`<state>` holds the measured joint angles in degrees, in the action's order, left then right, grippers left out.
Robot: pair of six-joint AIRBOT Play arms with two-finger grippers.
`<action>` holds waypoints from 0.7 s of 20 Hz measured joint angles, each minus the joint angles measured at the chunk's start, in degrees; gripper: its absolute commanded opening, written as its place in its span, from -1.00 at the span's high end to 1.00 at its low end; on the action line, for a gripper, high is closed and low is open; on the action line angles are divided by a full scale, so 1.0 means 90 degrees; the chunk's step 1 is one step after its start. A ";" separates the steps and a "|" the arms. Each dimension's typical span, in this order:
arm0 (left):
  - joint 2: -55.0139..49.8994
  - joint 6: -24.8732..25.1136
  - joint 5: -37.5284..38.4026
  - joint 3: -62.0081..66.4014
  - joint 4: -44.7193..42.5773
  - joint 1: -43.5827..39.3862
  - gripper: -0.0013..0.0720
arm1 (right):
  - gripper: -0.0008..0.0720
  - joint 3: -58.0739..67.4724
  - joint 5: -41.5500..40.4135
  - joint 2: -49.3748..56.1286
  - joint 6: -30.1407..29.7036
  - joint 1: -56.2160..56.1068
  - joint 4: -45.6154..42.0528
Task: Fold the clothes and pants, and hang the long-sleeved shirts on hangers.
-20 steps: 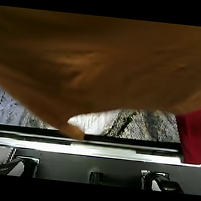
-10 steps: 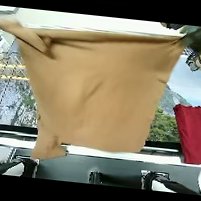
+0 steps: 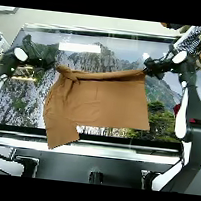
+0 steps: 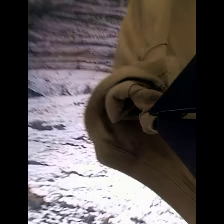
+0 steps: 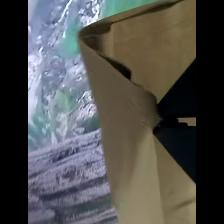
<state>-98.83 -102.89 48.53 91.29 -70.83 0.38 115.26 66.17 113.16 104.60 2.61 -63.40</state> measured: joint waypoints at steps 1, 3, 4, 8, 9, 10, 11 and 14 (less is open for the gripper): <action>-0.0117 0.0000 -0.0019 -0.0005 0.0015 -0.0019 0.90 | 0.35 0.0000 -0.0053 0.0151 0.0000 0.0000 0.0036; -0.0245 0.0002 -0.0010 -0.0007 0.0024 -0.0024 0.36 | -0.24 0.0002 -0.0087 0.0304 0.0000 0.0024 0.0095; -0.0265 0.0005 0.0075 0.0012 0.0027 0.0007 -0.01 | -0.28 0.0005 -0.0027 0.0313 -0.0039 0.0066 0.0124; -0.0046 0.0406 0.0899 0.0131 0.0032 0.0376 -0.15 | -0.27 0.0010 0.1061 -0.0036 -0.0998 0.0590 0.0194; 0.0073 0.0597 0.1226 0.0146 0.0032 0.0512 -0.15 | -0.27 0.0000 0.1513 -0.0194 -0.1389 0.0811 0.0236; 0.0214 0.0784 0.1576 0.0143 0.0032 0.0668 -0.15 | -0.32 -0.0058 0.1858 -0.0357 -0.1685 0.1042 0.0340; 0.0384 0.0918 0.1865 0.0095 0.0049 0.0838 -0.14 | -0.37 -0.0185 0.2115 -0.0554 -0.1960 0.1309 0.0447; 0.0906 0.1137 0.2392 -0.0306 0.0165 0.1256 -0.14 | -0.37 -0.1022 0.2589 -0.1161 -0.2506 0.2006 0.0622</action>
<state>-90.67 -92.66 70.06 88.53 -69.34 11.68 106.06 89.47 102.72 82.04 20.67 -57.80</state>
